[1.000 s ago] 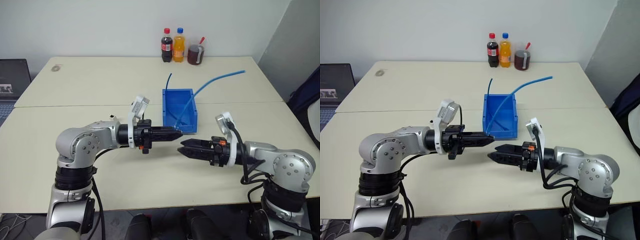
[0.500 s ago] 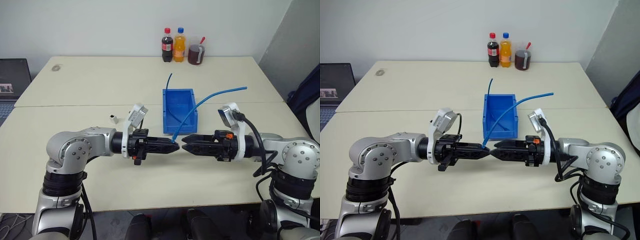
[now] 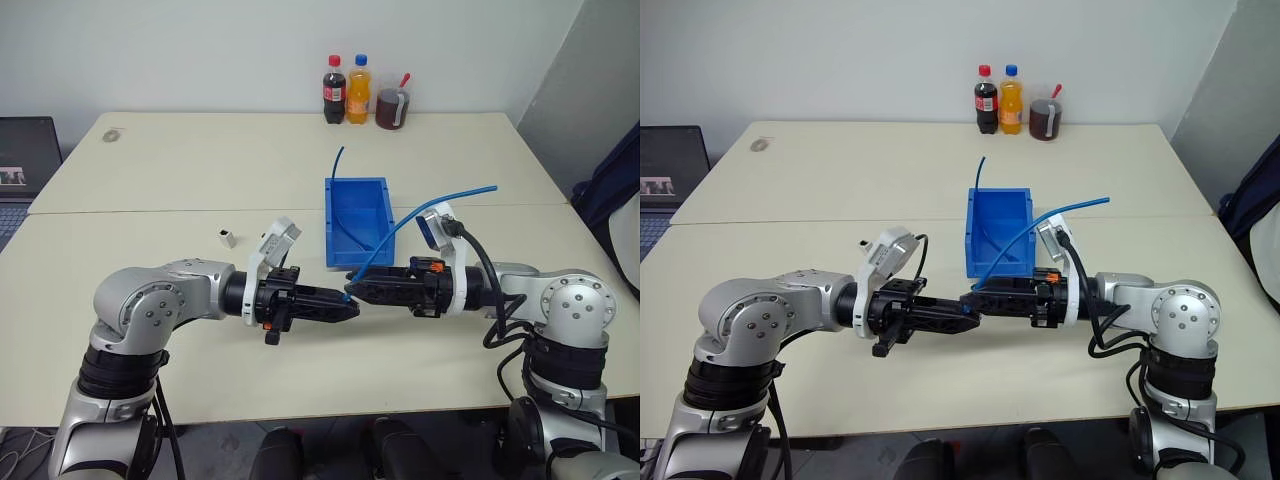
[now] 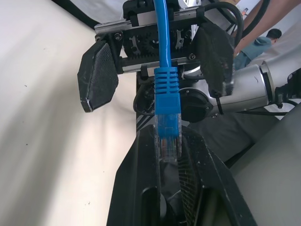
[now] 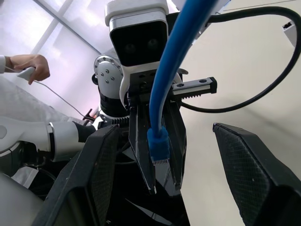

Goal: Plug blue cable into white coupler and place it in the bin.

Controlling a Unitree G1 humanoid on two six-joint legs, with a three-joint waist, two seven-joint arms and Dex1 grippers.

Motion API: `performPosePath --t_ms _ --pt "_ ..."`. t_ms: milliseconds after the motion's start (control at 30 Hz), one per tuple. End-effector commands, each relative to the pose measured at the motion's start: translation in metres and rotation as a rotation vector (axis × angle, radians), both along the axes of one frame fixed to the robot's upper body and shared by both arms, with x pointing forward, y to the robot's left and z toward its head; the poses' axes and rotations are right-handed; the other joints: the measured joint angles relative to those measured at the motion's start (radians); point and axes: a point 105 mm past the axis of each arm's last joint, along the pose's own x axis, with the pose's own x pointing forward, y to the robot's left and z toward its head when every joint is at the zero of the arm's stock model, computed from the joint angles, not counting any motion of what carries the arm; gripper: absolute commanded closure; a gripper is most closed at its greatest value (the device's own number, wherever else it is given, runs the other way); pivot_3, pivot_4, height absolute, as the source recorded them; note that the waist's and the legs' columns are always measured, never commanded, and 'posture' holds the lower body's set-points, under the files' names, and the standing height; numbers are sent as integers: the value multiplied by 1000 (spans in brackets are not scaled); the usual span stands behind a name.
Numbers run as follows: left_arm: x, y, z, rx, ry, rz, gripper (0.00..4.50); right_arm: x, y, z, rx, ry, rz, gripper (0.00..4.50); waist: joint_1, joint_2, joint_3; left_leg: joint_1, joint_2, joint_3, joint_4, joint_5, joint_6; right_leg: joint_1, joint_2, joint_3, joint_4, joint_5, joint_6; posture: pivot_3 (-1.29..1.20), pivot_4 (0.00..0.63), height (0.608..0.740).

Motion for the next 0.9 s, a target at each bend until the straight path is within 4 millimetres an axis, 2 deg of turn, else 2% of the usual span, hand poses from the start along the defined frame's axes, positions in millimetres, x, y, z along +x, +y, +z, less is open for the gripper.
performPosePath --t_ms 33,67,100,133,233,433,567,800,833,900 --pt "-4 -1 6 -10 -35 -28 4253 -2 -3 12 32 -37 11 1137 0 0 0 0 0 0 0 0 0 0 0 0 0 0 0 0 150 740" --pt "-4 -1 6 -11 -35 -28 4253 -1 -3 12 31 -36 11 1137 0 0 0 0 0 0 0 0 0 0 0 0 0 0 0 0 150 740" --pt "-4 -2 6 -11 -35 -28 4253 -1 -3 12 31 -35 11 1506 0 0 0 0 0 0 0 0 0 0 0 0 0 0 0 0 150 740" --pt "-3 -2 6 -11 -36 -27 4253 -2 -3 12 31 -33 12 1563 0 0 0 0 0 0 0 0 0 0 0 0 0 0 0 0 150 740" --pt "-2 -2 6 -11 -40 -24 4253 -4 -4 11 28 -27 23 2186 0 0 0 0 0 0 0 0 0 0 0 0 0 0 0 0 150 740" --pt "-1 -3 7 -14 -45 -23 4253 -5 -5 10 22 -24 33 3699 0 0 0 0 0 0 0 0 0 0 0 0 0 0 0 0 150 740" --pt "-1 -3 7 -13 -46 -24 4253 -7 -5 10 18 -24 41 4470 0 0 0 -1 0 0 0 0 0 0 0 0 0 0 0 0 150 740" --pt "2 -3 6 -17 -73 -9 4253 -8 -4 9 12 -27 41 4482 0 0 0 -1 0 0 0 0 0 0 0 0 -1 0 0 0 150 740" --pt "2 -3 6 -17 -78 -4 3557 -7 -4 9 11 -28 37 4482 0 0 0 -1 0 0 0 0 0 0 0 0 -1 0 0 0 150 740" --pt "3 -1 8 -22 -93 -4 3239 -5 -3 10 16 -30 24 4482 0 0 0 -1 0 0 0 0 0 -1 0 0 -1 0 0 0 150 740"
